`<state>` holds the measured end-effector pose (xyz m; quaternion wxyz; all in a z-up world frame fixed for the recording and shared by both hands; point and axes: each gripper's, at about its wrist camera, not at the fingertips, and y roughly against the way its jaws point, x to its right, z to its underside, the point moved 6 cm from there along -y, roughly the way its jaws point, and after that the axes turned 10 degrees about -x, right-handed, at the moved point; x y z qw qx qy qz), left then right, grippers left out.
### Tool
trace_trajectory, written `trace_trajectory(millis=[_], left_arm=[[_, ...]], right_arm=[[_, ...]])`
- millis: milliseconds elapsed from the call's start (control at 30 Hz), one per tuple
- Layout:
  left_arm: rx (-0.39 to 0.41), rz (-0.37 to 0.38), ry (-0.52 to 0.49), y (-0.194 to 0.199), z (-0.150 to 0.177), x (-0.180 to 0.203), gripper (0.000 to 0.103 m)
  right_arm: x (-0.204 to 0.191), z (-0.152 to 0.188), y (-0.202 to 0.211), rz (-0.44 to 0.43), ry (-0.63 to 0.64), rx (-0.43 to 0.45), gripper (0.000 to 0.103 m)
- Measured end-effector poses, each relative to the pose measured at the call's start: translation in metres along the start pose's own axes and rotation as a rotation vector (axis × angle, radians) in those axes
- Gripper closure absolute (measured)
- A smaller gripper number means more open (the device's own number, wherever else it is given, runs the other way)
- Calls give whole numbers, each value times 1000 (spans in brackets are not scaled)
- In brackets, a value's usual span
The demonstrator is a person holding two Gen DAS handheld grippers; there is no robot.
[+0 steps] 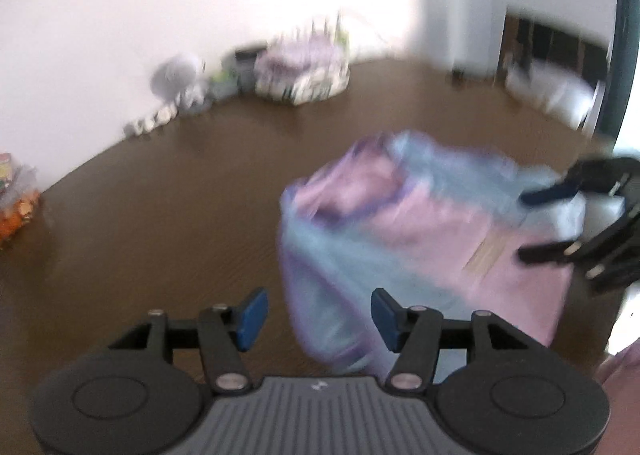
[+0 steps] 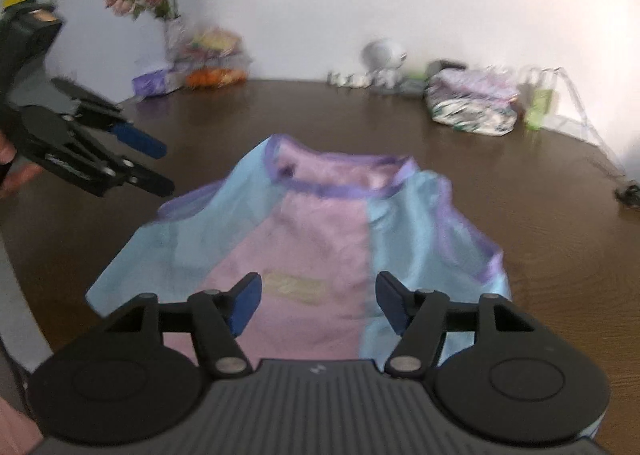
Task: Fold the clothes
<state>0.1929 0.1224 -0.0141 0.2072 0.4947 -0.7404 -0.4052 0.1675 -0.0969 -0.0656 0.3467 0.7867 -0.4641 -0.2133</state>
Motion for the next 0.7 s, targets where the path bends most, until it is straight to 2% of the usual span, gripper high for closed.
trace_trajectory(millis=[100,200,367,433,600,700], left_arm=[[60,37,7,2,-5,22,47],[63,39,-12,-10,-10,38,48],[77,1,62,-30,-33,24,49],[77,8,101,-38,-39,15,53],[54,22,152,-67,-57,-5,77],[36,11,184,-79,-62,-17,78]], right_arm=[[13,-1,7,15,-30,24,39],[25,-5,11,19,-46,36,39],[45,-39,22,18,-30,90,39],[51,-57,22,8,-27,102,39],[51,-73,-2,1,-7,74,40],[45,-76,-19,-35,22,38,43]])
